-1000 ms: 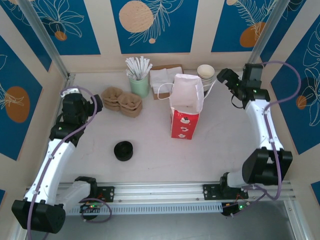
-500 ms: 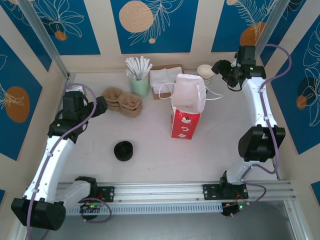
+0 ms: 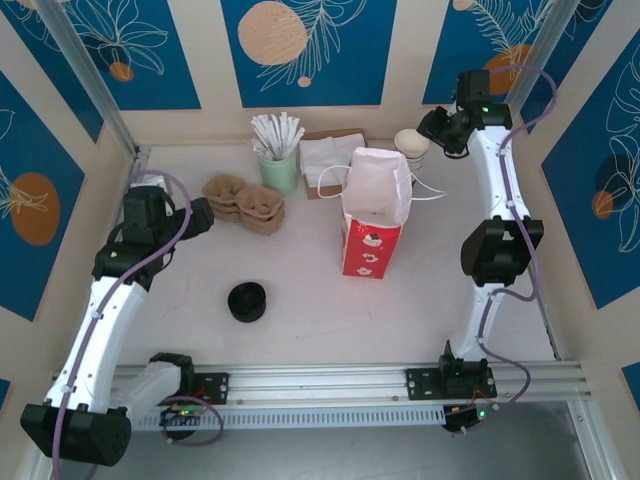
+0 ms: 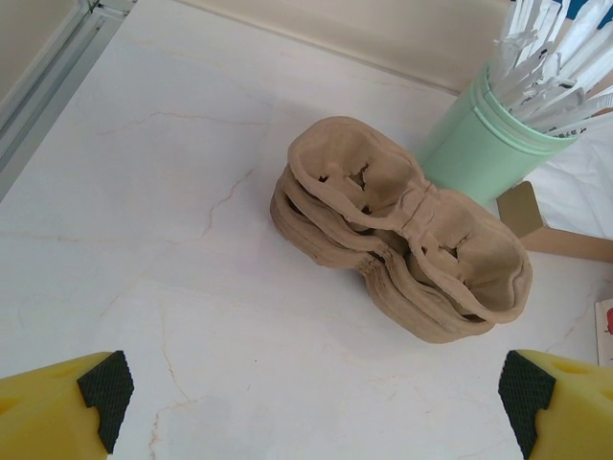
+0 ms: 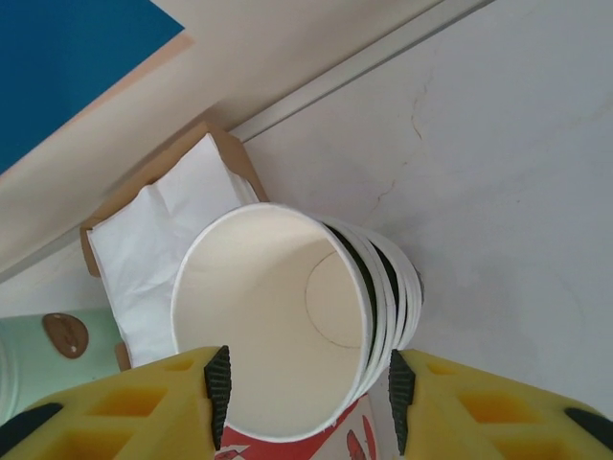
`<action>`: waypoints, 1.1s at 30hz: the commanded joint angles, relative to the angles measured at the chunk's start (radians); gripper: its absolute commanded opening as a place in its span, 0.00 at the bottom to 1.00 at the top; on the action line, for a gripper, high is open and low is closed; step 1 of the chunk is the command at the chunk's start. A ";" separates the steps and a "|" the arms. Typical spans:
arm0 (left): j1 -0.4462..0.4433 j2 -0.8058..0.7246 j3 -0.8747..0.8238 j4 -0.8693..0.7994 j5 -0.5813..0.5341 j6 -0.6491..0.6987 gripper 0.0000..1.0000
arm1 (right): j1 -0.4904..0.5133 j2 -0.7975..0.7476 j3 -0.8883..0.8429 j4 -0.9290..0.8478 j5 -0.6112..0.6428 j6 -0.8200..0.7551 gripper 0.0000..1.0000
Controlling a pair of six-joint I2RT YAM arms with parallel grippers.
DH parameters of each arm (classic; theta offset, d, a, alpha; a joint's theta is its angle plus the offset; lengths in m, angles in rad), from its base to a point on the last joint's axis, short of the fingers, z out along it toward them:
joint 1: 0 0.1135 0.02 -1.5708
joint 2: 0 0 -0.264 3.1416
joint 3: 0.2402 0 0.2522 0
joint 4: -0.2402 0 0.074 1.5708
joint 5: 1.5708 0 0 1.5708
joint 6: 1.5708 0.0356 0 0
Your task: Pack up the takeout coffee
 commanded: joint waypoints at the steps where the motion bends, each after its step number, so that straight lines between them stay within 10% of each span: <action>1: 0.006 -0.013 0.031 -0.026 -0.005 0.016 0.99 | 0.011 0.022 0.047 -0.049 0.035 -0.021 0.49; 33: 0.006 -0.052 0.041 -0.078 -0.001 0.001 0.99 | 0.026 0.091 0.049 -0.035 0.086 -0.045 0.35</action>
